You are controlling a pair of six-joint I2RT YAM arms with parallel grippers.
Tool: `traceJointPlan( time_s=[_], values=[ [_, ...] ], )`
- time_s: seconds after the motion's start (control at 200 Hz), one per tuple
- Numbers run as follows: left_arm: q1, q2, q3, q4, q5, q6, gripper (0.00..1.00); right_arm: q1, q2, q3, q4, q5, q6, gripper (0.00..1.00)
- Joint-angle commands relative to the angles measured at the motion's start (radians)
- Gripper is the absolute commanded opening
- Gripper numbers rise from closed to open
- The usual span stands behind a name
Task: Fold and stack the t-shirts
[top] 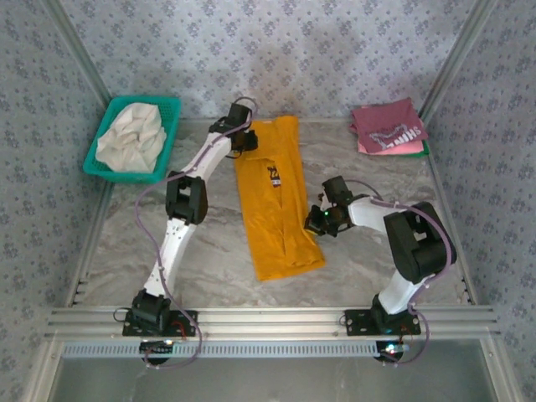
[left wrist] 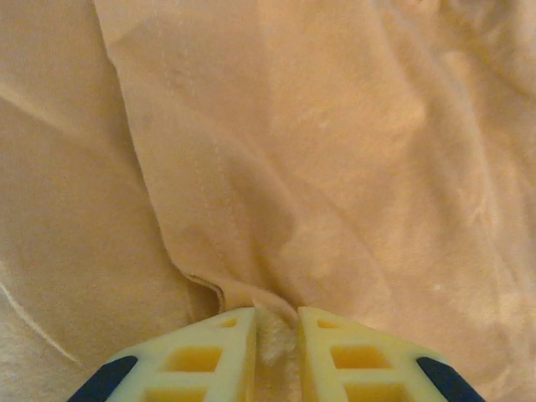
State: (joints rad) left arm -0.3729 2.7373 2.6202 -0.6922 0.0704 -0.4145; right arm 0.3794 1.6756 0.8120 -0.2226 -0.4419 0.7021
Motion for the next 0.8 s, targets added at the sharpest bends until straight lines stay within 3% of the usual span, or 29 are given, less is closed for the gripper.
traceJointPlan(
  time_s=[0.0, 0.09, 0.18, 0.235, 0.34, 0.43, 0.595, 0.655, 0.794],
  values=[
    [0.01, -0.032, 0.079, -0.086, -0.009, 0.077, 0.27, -0.001, 0.017, -0.022, -0.079, 0.009, 0.041, 0.0],
    [0.031, -0.111, 0.073, -0.132, -0.018, 0.102, 0.31, -0.042, -0.033, -0.005, -0.138, 0.032, 0.004, 0.0],
    [0.03, -0.287, -0.061, -0.138, -0.046, 0.138, 0.32, -0.102, -0.102, -0.009, -0.167, 0.041, -0.028, 0.13],
    [0.019, -0.493, -0.337, -0.004, -0.047, 0.147, 0.34, -0.131, -0.145, -0.013, -0.185, 0.037, -0.06, 0.19],
    [0.02, -0.923, -0.998, 0.459, -0.003, 0.055, 0.43, -0.164, -0.197, -0.012, -0.252, 0.0, -0.145, 0.3],
    [0.007, -1.132, -1.308, 0.57, 0.04, 0.023, 0.47, -0.16, -0.241, -0.047, -0.264, -0.043, -0.204, 0.35],
    [-0.099, -1.269, -1.582, 0.494, 0.176, 0.039, 0.45, -0.121, -0.272, -0.125, -0.291, -0.12, -0.282, 0.37],
    [-0.17, -1.292, -1.642, 0.446, 0.163, 0.045, 0.44, -0.102, -0.277, -0.143, -0.314, -0.105, -0.297, 0.44],
    [-0.31, -1.312, -1.738, 0.442, 0.144, 0.018, 0.44, -0.085, -0.297, -0.205, -0.257, -0.111, -0.266, 0.46]
  ],
)
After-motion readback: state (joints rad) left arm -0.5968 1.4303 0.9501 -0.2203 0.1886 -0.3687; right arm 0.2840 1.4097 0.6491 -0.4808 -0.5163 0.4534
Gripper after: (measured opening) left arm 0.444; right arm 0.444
